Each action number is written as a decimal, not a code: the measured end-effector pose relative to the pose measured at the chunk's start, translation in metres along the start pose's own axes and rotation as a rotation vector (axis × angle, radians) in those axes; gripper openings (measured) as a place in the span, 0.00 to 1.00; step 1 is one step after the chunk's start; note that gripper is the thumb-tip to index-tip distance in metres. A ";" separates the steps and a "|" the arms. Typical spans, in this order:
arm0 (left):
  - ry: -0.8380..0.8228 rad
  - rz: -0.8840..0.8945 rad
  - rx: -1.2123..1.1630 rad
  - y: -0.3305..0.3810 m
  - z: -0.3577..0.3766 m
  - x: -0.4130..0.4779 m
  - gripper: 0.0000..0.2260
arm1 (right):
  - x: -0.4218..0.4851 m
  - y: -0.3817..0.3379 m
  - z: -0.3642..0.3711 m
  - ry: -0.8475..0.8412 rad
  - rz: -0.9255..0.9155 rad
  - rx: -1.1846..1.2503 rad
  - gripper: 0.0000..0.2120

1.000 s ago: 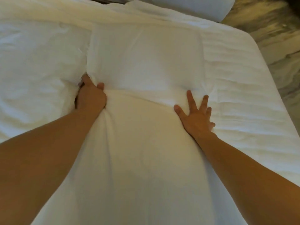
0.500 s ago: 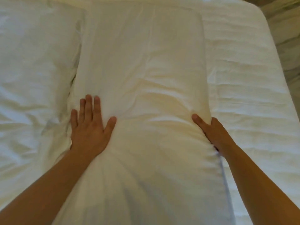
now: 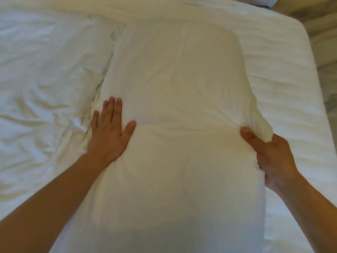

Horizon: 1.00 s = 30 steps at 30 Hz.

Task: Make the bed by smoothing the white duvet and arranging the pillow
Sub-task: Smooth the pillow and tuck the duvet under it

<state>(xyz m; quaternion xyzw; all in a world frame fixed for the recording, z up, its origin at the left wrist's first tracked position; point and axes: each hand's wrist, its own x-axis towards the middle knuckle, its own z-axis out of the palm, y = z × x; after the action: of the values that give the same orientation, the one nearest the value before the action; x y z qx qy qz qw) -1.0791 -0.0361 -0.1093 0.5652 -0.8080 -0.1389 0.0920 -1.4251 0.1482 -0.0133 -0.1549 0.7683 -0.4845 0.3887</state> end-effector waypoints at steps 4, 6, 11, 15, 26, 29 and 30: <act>0.041 0.050 0.132 0.029 -0.012 -0.028 0.32 | -0.011 0.010 -0.042 0.078 0.004 -0.006 0.14; -0.016 0.088 0.249 0.036 0.006 -0.035 0.31 | -0.007 0.034 -0.048 0.091 0.101 -0.050 0.24; -0.068 0.093 0.347 0.040 0.026 -0.036 0.31 | 0.010 0.075 -0.055 -0.052 0.360 -0.021 0.39; -0.014 0.118 0.439 0.023 0.004 -0.027 0.31 | 0.009 0.072 -0.067 -0.103 0.468 0.066 0.29; -0.215 0.049 -0.069 -0.023 0.023 -0.014 0.28 | -0.115 -0.063 0.004 -0.090 0.284 0.242 0.23; -0.308 -0.036 -0.299 -0.031 0.005 -0.014 0.31 | -0.163 -0.121 0.058 -0.051 0.168 0.180 0.25; -0.370 -0.081 -0.408 -0.031 -0.011 -0.015 0.30 | -0.178 -0.141 0.081 -0.052 0.147 0.158 0.29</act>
<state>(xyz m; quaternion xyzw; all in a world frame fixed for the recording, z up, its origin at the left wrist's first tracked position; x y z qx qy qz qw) -1.0433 -0.0329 -0.1093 0.5317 -0.7433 -0.4030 0.0489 -1.2685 0.1391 0.1696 -0.0798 0.7267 -0.5095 0.4539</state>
